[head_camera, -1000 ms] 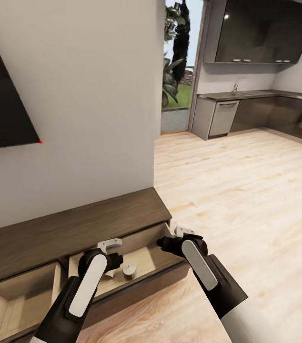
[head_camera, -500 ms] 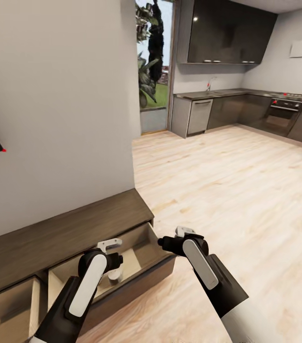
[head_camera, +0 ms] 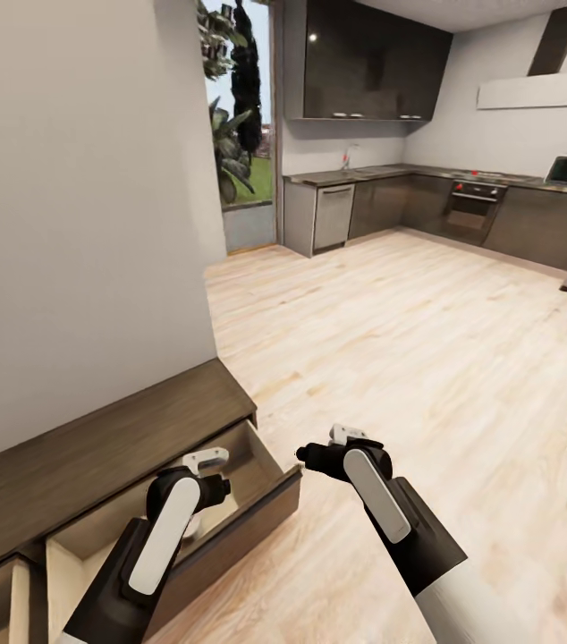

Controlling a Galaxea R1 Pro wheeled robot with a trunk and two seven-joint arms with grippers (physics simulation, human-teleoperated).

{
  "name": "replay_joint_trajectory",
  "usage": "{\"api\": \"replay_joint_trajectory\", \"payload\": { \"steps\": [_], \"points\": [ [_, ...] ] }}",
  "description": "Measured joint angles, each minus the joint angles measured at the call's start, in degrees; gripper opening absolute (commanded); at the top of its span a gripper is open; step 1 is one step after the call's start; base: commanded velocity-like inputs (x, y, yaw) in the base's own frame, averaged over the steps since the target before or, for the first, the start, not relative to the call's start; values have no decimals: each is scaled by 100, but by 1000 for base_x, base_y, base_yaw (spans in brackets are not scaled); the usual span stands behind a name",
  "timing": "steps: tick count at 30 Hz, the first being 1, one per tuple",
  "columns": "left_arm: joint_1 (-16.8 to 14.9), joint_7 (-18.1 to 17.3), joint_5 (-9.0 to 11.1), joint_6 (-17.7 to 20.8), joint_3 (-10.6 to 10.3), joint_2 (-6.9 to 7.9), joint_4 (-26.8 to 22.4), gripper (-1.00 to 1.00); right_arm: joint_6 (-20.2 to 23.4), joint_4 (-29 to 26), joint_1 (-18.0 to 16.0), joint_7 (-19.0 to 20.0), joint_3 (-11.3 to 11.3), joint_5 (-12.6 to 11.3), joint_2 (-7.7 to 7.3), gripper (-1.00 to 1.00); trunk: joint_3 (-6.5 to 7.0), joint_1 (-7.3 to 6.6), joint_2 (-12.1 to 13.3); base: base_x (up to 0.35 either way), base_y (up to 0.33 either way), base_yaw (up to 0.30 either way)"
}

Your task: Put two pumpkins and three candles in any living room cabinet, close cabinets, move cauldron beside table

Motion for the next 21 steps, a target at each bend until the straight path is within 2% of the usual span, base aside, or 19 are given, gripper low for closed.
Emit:
{"api": "replay_joint_trajectory", "payload": {
  "steps": [21],
  "points": [
    [0, 2, 0, 0, 0, -1, -6, 100, 0, 9, 0, 0, 0, 0, -1, 100, 0, 0, 0, 0, 0, -280]
  ]
}}
